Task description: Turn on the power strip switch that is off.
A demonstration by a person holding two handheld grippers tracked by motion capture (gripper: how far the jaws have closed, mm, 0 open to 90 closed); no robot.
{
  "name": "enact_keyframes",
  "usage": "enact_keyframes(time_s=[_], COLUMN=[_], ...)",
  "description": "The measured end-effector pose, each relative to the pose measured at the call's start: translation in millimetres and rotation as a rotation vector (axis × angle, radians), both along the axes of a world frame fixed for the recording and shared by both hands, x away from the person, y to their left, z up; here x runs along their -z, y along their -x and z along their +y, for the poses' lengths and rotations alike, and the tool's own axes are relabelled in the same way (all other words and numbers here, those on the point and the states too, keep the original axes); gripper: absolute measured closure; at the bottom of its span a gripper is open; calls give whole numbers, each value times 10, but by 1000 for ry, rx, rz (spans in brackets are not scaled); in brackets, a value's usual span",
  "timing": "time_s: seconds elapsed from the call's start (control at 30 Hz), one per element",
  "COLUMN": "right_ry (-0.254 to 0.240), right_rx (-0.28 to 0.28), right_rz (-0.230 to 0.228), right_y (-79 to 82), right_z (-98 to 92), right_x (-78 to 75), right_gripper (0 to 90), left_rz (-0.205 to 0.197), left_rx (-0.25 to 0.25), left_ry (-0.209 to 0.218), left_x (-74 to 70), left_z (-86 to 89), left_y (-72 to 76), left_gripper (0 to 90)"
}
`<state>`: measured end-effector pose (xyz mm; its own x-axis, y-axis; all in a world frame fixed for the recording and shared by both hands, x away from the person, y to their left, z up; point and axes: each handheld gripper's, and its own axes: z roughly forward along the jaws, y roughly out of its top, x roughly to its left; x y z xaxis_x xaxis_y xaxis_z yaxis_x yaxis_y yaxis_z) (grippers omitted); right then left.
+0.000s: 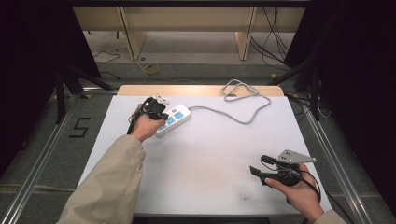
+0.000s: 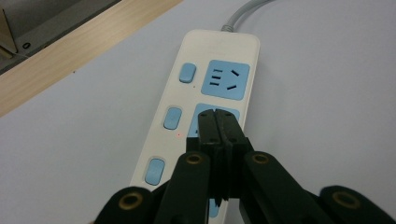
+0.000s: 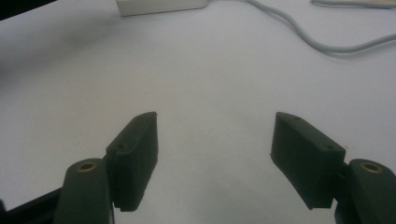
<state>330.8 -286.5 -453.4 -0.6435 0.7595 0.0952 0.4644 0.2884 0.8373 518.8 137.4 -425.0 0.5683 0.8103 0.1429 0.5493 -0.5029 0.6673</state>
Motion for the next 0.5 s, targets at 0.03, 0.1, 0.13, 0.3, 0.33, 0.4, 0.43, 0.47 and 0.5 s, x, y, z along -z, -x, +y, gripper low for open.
enact_keyframes(time_s=[0.03,0.1,0.13,0.3,0.33,0.4,0.43,0.47,0.5], right_ry=[0,0,0,0,-1,-1,0,-1,-2], right_rx=[0,0,0,-1,1,-1,-1,-2,-2], right_rz=[0,0,1,4,5,4,3,3,3], right_y=[0,-1,-1,-3,-2,-1,-1,-2,-2], right_z=[0,-1,-2,-6,-6,-6,-5,-4,-4], right_x=[0,1,2,6,6,7,8,8,8], right_gripper=[323,323,323,323,323,322,322,322,322], left_rz=[0,-1,-4,-2,-3,0,-5,-3,-3], left_rx=[1,4,3,7,8,8,10,5,8], left_ry=[-4,-8,-5,-12,-19,-19,-20,-15,-14], left_x=[-4,-17,-23,-39,-44,-56,-61,-66,-71], left_z=[-1,-7,-13,-34,-37,-52,-58,-70,-79], left_y=[-12,-41,-56,-120,-131,-149,-161,-169,-178], left_gripper=[897,898,897,897,897,897,897,897,897])
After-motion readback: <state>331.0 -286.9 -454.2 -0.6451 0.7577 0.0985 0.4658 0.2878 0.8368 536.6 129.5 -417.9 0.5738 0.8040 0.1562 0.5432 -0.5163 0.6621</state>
